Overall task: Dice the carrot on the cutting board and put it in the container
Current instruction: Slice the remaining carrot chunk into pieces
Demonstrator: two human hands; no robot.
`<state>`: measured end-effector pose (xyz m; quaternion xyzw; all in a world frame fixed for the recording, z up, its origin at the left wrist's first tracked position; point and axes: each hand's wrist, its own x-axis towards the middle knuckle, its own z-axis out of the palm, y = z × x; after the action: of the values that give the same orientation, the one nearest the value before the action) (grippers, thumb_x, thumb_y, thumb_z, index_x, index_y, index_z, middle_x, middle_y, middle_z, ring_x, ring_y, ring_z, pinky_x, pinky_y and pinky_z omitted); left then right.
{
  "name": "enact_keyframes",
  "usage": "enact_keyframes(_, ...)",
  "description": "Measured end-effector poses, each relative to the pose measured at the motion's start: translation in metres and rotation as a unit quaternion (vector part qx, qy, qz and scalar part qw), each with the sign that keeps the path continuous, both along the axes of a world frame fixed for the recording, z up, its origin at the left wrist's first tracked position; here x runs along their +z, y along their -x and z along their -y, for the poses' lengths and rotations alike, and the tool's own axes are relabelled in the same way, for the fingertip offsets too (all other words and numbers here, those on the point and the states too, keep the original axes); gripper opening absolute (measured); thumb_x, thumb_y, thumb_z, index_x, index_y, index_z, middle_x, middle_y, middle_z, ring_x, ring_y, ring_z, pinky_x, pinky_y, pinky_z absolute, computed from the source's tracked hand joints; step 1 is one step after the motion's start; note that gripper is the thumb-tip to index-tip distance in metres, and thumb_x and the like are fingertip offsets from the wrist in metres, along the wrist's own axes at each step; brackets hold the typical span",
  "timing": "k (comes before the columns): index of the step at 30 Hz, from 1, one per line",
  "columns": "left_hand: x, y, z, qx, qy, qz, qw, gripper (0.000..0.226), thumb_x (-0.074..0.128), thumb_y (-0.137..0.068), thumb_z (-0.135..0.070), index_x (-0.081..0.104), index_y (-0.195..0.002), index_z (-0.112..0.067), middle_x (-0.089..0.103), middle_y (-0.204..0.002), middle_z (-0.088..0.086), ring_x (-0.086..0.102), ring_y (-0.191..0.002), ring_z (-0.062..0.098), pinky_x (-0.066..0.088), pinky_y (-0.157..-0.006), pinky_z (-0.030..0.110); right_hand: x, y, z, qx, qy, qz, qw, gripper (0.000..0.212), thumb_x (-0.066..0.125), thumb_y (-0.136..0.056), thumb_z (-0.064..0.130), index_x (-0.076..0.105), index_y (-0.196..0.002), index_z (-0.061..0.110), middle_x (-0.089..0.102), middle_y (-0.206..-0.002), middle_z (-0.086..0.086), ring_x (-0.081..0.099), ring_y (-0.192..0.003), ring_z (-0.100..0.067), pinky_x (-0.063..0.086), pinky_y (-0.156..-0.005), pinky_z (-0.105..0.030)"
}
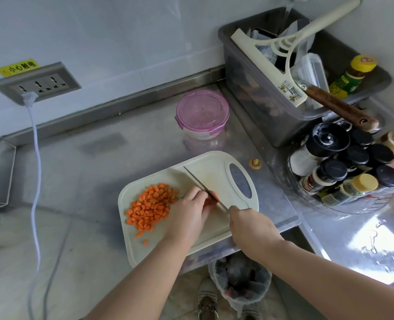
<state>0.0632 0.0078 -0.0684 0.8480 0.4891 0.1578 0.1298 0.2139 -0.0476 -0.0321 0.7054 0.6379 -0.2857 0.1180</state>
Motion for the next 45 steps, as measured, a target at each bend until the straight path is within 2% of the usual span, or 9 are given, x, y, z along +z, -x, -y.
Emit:
enact_keyframes(2, -0.001, 0.001, 0.000, -0.001, 0.006, 0.008, 1.000, 0.013, 0.075, -0.077, -0.016, 0.063, -0.081, -0.015, 0.058, -0.086, -0.003, 0.061, -0.065, 0.018, 0.042, -0.047, 0.026, -0.001, 0.002, -0.002, 0.001, -0.005, 0.012, 1.000, 0.033, 0.041, -0.093, 0.001, 0.041, -0.124, 0.011, 0.036, -0.069, 0.001, 0.047, -0.067, -0.023, 0.026, -0.043, -0.026)
enact_keyframes(5, -0.001, 0.001, 0.001, -0.001, 0.011, 0.015, 1.000, 0.011, 0.075, -0.078, -0.016, 0.065, -0.084, -0.016, 0.059, -0.087, -0.003, 0.062, -0.067, 0.017, 0.044, -0.048, 0.026, -0.003, 0.002, -0.004, -0.014, 0.003, 0.004, 1.000, 0.031, 0.040, -0.095, 0.003, 0.039, -0.125, 0.010, 0.040, -0.073, -0.001, 0.045, -0.060, -0.020, 0.033, -0.046, -0.029)
enact_keyframes(10, 0.006, 0.004, 0.001, -0.003, 0.020, 0.037, 0.999, 0.009, 0.070, -0.084, -0.021, 0.069, -0.091, -0.016, 0.064, -0.095, -0.005, 0.064, -0.076, 0.016, 0.049, -0.056, 0.028, 0.004, -0.008, -0.004, -0.073, -0.042, -0.067, 0.994, 0.011, 0.034, -0.101, 0.014, 0.046, -0.101, 0.014, 0.052, -0.082, -0.004, 0.056, -0.073, -0.025, 0.041, -0.059, -0.031)
enact_keyframes(14, 0.003, 0.003, 0.002, 0.009, -0.010, 0.023, 1.000, 0.016, 0.071, -0.083, -0.030, 0.067, -0.079, -0.015, 0.061, -0.083, -0.002, 0.062, -0.066, 0.019, 0.049, -0.048, 0.029, 0.009, -0.005, 0.007, -0.015, -0.055, -0.022, 0.998, 0.022, 0.040, -0.098, 0.006, 0.045, -0.118, 0.013, 0.053, -0.080, -0.002, 0.059, -0.070, -0.024, 0.049, -0.058, -0.034)
enact_keyframes(17, 0.004, 0.002, 0.001, 0.013, -0.023, -0.003, 1.000, 0.022, 0.076, -0.079, -0.028, 0.062, -0.071, -0.013, 0.058, -0.079, 0.000, 0.061, -0.063, 0.022, 0.043, -0.047, 0.027, 0.007, -0.001, 0.012, 0.003, -0.051, -0.013, 0.999, 0.028, 0.043, -0.096, 0.004, 0.041, -0.122, 0.013, 0.054, -0.078, -0.003, 0.057, -0.066, -0.025, 0.043, -0.053, -0.032)
enact_keyframes(22, 0.004, 0.003, 0.001, 0.012, -0.023, -0.013, 1.000, 0.025, 0.079, -0.076, -0.027, 0.060, -0.070, -0.012, 0.059, -0.079, 0.001, 0.061, -0.063, 0.023, 0.042, -0.045, 0.026, 0.006, 0.002, 0.013, 0.003, -0.067, -0.006, 0.998, 0.024, 0.041, -0.097, 0.006, 0.041, -0.120, 0.013, 0.041, -0.065, 0.001, 0.040, -0.050, -0.017, 0.026, -0.042, -0.027)
enact_keyframes(32, 0.005, 0.004, 0.000, -0.002, -0.037, -0.021, 0.999, 0.027, 0.081, -0.074, -0.028, 0.059, -0.069, -0.012, 0.058, -0.077, 0.000, 0.060, -0.059, 0.021, 0.042, -0.043, 0.023, 0.009, 0.002, 0.014, 0.001, -0.060, -0.010, 0.998, 0.025, 0.040, -0.097, 0.005, 0.041, -0.121, 0.013, 0.041, -0.065, 0.001, 0.040, -0.051, -0.016, 0.028, -0.042, -0.027)
enact_keyframes(36, 0.005, 0.003, 0.001, -0.005, -0.030, -0.020, 0.999, 0.027, 0.080, -0.075, -0.027, 0.058, -0.068, -0.012, 0.057, -0.077, 0.001, 0.060, -0.059, 0.021, 0.042, -0.044, 0.023, 0.010, 0.002, 0.012, 0.025, -0.035, -0.002, 0.999, 0.036, 0.040, -0.094, 0.000, 0.037, -0.128, 0.010, 0.039, -0.069, 0.001, 0.036, -0.051, -0.014, 0.027, -0.043, -0.026)
enact_keyframes(45, 0.005, 0.003, 0.000, -0.005, 0.017, -0.021, 1.000, 0.012, 0.072, -0.079, -0.017, 0.062, -0.082, -0.011, 0.059, -0.090, 0.000, 0.062, -0.070, 0.021, 0.044, -0.053, 0.028, -0.002, 0.007, 0.004, -0.026, 0.007, -0.019, 0.999, 0.036, 0.045, -0.093, 0.001, 0.041, -0.127, 0.012, 0.055, -0.083, -0.002, 0.059, -0.072, -0.021, 0.049, -0.058, -0.032)
